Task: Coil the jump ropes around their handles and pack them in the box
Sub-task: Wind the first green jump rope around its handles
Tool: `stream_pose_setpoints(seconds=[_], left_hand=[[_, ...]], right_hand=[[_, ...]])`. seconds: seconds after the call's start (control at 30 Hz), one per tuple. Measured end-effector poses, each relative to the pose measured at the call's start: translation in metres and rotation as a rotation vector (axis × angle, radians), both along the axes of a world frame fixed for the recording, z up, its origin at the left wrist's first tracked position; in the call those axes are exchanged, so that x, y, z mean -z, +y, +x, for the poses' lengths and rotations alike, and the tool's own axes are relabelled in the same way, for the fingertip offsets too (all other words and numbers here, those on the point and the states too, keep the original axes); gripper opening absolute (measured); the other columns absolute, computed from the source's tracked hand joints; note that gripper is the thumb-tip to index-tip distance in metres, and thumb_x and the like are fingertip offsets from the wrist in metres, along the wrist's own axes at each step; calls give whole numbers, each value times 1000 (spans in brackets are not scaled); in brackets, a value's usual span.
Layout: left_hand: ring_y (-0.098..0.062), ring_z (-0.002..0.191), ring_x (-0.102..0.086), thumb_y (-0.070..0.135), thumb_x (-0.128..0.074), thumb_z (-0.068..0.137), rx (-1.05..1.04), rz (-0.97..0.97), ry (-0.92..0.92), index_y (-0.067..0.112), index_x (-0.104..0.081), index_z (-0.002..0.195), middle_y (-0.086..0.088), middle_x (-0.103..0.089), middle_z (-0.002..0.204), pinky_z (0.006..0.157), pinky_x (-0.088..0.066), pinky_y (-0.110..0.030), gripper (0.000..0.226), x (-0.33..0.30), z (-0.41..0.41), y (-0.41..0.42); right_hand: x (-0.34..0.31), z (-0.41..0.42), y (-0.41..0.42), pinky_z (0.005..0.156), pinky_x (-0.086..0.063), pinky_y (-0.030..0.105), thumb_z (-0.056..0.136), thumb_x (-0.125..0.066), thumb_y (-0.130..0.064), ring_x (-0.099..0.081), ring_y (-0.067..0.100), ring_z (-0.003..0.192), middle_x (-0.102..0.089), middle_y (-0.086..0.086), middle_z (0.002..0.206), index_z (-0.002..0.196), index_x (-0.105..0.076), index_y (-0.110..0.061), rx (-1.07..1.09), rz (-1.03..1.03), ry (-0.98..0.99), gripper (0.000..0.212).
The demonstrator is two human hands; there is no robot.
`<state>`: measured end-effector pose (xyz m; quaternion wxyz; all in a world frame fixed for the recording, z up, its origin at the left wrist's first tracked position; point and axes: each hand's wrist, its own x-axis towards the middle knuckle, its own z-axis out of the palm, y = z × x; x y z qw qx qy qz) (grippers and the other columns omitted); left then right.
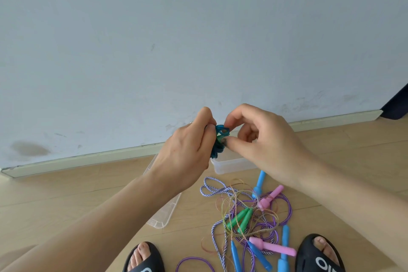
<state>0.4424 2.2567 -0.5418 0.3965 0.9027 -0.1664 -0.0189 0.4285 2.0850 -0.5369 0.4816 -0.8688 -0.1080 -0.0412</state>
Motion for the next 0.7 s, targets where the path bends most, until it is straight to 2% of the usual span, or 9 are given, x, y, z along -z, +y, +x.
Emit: stream_pose_setpoints(seconds=[0.1,0.2,0.27,0.33,0.4,0.53,0.63,0.7], left_hand=[[-23,56,-64,24,-31,102,13,-28,35,23,-41,93,-1,-62,72,67,-52,-50,14,0,1,-2],[-22,56,-65,24,-31,102,40,-63,77,25,-42,96,-2,-65,76,71,-52,-51,13,1,5,-3],[-21,55,-65,23,-31,102,38,-62,94,27,-43,98,-2,-66,77,72,-53,-50,13,3,6,-5],[-20,53,-64,23,-31,102,31,-55,107,28,-44,98,-3,-65,74,70,-53,-49,14,5,7,-6],[-20,51,-64,23,-31,101,23,-55,128,30,-45,99,-5,-64,71,69,-53,-49,16,8,8,-8],[-21,54,-66,26,-28,101,25,-49,203,32,-47,99,-8,-64,74,68,-54,-45,20,15,10,-15],[-23,57,-68,27,-29,100,19,-46,296,28,-48,97,-9,-65,83,68,-52,-41,20,24,11,-14],[-25,57,-68,25,-31,100,-28,-99,443,23,-50,98,-9,-68,86,63,-52,-31,19,32,12,-13]], right_hand=[[1,5,-4,53,-39,19,88,-70,-16,-52,16,56,-58,-2,60,85,-61,-21,2,-171,-179,11],[1,11,-9,58,-39,18,93,-64,-17,-55,14,64,-53,-8,76,83,-58,-17,-23,-297,-293,11],[2,13,-8,60,-44,17,94,-63,-18,-59,10,67,-58,-8,79,84,-59,-15,20,-199,-176,11],[2,15,-6,57,-45,13,96,-60,-21,-61,2,62,-64,-6,76,85,-60,-14,46,-30,52,13],[3,21,-7,54,-43,9,98,-58,-22,-59,-3,56,-66,-2,74,87,-62,-14,52,49,193,15],[8,31,-8,63,-43,26,97,-58,-28,-48,9,57,-57,-3,66,88,-64,-9,81,29,240,22],[13,38,-7,63,-43,28,96,-59,-28,-48,11,57,-56,-3,66,86,-65,-10,103,6,277,21],[17,45,-7,64,-47,29,97,-57,-26,-54,8,58,-64,-1,74,89,-66,-11,121,26,326,19]])
